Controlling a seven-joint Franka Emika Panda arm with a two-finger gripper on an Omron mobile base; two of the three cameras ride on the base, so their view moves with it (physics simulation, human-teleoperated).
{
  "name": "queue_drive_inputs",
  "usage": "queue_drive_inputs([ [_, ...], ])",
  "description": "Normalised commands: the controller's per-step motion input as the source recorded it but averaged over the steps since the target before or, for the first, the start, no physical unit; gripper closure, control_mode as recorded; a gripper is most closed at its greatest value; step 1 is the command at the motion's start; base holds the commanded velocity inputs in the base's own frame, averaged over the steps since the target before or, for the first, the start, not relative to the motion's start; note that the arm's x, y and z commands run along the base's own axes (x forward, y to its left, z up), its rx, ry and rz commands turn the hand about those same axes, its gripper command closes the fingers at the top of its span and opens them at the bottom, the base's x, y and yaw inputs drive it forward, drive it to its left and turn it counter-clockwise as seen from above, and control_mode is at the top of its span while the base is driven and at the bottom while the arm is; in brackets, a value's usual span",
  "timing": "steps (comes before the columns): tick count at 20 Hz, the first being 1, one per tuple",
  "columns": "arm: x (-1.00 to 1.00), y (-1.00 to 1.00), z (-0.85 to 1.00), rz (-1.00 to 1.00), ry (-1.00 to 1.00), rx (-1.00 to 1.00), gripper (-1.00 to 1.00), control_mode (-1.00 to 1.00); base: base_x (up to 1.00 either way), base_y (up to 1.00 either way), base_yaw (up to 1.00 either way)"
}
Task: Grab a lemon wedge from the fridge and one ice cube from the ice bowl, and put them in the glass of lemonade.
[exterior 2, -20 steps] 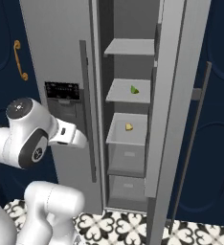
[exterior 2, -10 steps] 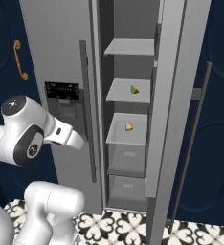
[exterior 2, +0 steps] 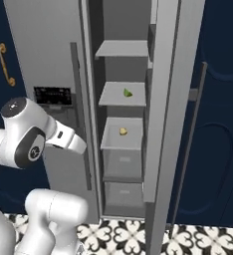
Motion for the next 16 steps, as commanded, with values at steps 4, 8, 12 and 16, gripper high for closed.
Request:
queue_drive_inputs([
  [4, 0.0, 0.0, 0.0, 0.0, 0.0, 0.0, -1.0, 1.0, 0.68, 0.0, -0.24],
  [8, 0.0, 0.0, 0.0, 0.0, 0.0, 0.0, -1.0, 1.0, 0.91, -0.01, -0.11],
  [12, 0.0, 0.0, 0.0, 0.0, 0.0, 0.0, -1.0, 1.0, 0.79, -0.13, -0.02],
  [16, 0.0, 0.0, 0.0, 0.0, 0.0, 0.0, -1.0, 1.0, 0.31, -0.3, 0.0],
])
